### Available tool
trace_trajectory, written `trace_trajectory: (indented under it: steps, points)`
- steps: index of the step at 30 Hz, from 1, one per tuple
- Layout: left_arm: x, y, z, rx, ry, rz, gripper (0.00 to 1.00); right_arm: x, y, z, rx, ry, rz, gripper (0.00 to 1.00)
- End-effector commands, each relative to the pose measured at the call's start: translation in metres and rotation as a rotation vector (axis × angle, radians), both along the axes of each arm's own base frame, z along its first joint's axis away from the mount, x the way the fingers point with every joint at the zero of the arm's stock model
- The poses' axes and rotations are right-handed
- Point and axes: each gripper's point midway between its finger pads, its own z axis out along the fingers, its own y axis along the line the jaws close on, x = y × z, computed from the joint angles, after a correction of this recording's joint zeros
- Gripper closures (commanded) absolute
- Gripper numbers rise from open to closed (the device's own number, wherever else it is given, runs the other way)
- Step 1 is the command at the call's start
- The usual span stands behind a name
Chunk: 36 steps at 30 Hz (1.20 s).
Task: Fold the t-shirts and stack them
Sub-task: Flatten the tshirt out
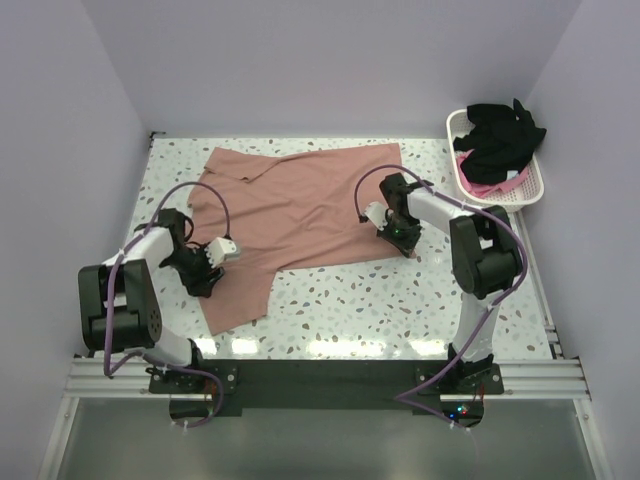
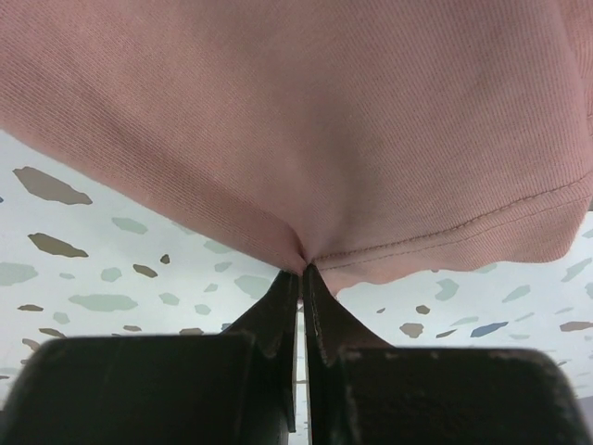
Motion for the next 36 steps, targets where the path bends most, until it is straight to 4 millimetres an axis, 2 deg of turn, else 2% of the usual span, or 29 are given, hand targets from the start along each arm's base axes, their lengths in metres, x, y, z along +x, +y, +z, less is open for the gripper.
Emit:
trace_trajectory:
  steps: [1, 4, 6, 7, 8, 10, 11, 13, 14, 15, 16, 17, 18, 19, 20, 22, 23, 25, 26, 27, 28, 29, 30, 31, 32, 33, 34, 35, 36]
  points:
    - [-0.017, 0.010, -0.025, 0.060, 0.012, -0.073, 0.47, -0.013, -0.003, 0.005, -0.002, 0.034, 0.005, 1.00]
    - [-0.035, 0.017, -0.035, 0.111, 0.024, -0.104, 0.63, -0.021, -0.003, 0.015, 0.008, 0.039, 0.004, 1.00]
    - [-0.039, 0.018, -0.031, 0.116, 0.032, -0.093, 0.72, -0.027, -0.004, 0.028, 0.023, 0.034, 0.000, 1.00]
    - [-0.041, 0.014, -0.027, 0.094, 0.043, -0.077, 0.84, -0.028, -0.004, 0.033, 0.028, 0.024, -0.002, 1.00]
    - [-0.037, 0.013, -0.020, 0.080, 0.038, -0.062, 0.89, -0.027, -0.003, 0.041, 0.034, 0.008, -0.001, 1.00]
    - [-0.010, 0.007, 0.007, 0.020, -0.003, -0.001, 1.00, -0.022, -0.006, 0.063, 0.049, -0.039, -0.017, 1.00]
    - [0.024, 0.010, 0.034, 0.011, -0.089, 0.026, 1.00, -0.005, -0.003, 0.082, 0.068, -0.100, -0.027, 1.00]
    - [0.047, 0.007, 0.060, -0.054, -0.101, 0.077, 1.00, 0.014, -0.010, 0.105, 0.076, -0.153, -0.065, 1.00]
    - [0.064, 0.002, 0.075, -0.102, -0.134, 0.094, 1.00, 0.037, -0.006, 0.133, 0.104, -0.239, -0.074, 1.00]
    - [0.097, 0.004, 0.103, -0.123, -0.202, 0.125, 1.00, 0.046, -0.010, 0.139, 0.101, -0.240, -0.096, 1.00]
    - [0.109, -0.001, 0.119, -0.166, -0.226, 0.133, 1.00, 0.056, -0.010, 0.150, 0.110, -0.268, -0.103, 1.00]
    - [0.122, -0.002, 0.132, -0.182, -0.256, 0.145, 1.00, 0.078, -0.006, 0.182, 0.132, -0.358, -0.108, 1.00]
    - [0.148, 0.001, 0.159, -0.189, -0.333, 0.153, 1.00, 0.086, -0.005, 0.194, 0.137, -0.388, -0.113, 1.00]
    - [0.161, 0.000, 0.175, -0.216, -0.362, 0.184, 1.00, 0.093, -0.005, 0.197, 0.131, -0.384, -0.119, 1.00]
    - [0.180, 0.004, 0.210, -0.220, -0.459, 0.188, 1.00, 0.108, -0.004, 0.232, 0.148, -0.484, -0.126, 1.00]
    - [0.204, 0.008, 0.246, -0.265, -0.549, 0.253, 1.00, 0.123, -0.005, 0.257, 0.150, -0.561, -0.143, 1.00]
    - [0.214, 0.011, 0.282, -0.276, -0.640, 0.269, 1.00, 0.132, -0.010, 0.292, 0.154, -0.669, -0.164, 1.00]
    - [0.225, 0.026, 0.332, -0.331, -0.780, 0.365, 1.00, 0.139, -0.014, 0.335, 0.181, -0.811, -0.200, 1.00]
    - [0.223, 0.031, 0.347, -0.352, -0.824, 0.399, 1.00, 0.131, -0.018, 0.364, 0.199, -0.889, -0.218, 1.00]
    - [0.209, 0.041, 0.379, -0.389, -0.893, 0.477, 1.00, 0.130, -0.022, 0.386, 0.223, -0.971, -0.249, 1.00]
    - [0.205, 0.045, 0.407, -0.414, -0.992, 0.474, 1.00, 0.124, -0.024, 0.395, 0.232, -0.999, -0.260, 1.00]
    - [0.183, 0.042, 0.431, -0.426, -1.061, 0.479, 1.00, 0.100, -0.031, 0.431, 0.267, -1.092, -0.280, 1.00]
    - [0.170, 0.048, 0.447, -0.448, -1.104, 0.523, 1.00, 0.093, -0.032, 0.452, 0.306, -1.161, -0.300, 1.00]
    - [0.161, 0.051, 0.474, -0.442, -1.219, 0.519, 1.00, 0.082, -0.035, 0.459, 0.324, -1.189, -0.309, 1.00]
    - [0.135, 0.044, 0.492, -0.442, -1.298, 0.519, 1.00, 0.054, -0.042, 0.491, 0.366, -1.283, -0.318, 1.00]
    - [0.122, 0.044, 0.507, -0.454, -1.357, 0.541, 1.00, 0.043, -0.044, 0.515, 0.413, -1.365, -0.330, 1.00]
    - [0.110, 0.045, 0.535, -0.442, -1.482, 0.540, 1.00, 0.033, -0.046, 0.526, 0.438, -1.403, -0.334, 1.00]
    - [0.089, 0.037, 0.552, -0.464, -1.549, 0.544, 1.00, 0.012, -0.050, 0.552, 0.494, -1.481, -0.349, 1.00]
    - [0.079, 0.035, 0.565, -0.470, -1.605, 0.543, 1.00, 0.004, -0.051, 0.563, 0.519, -1.508, -0.352, 1.00]
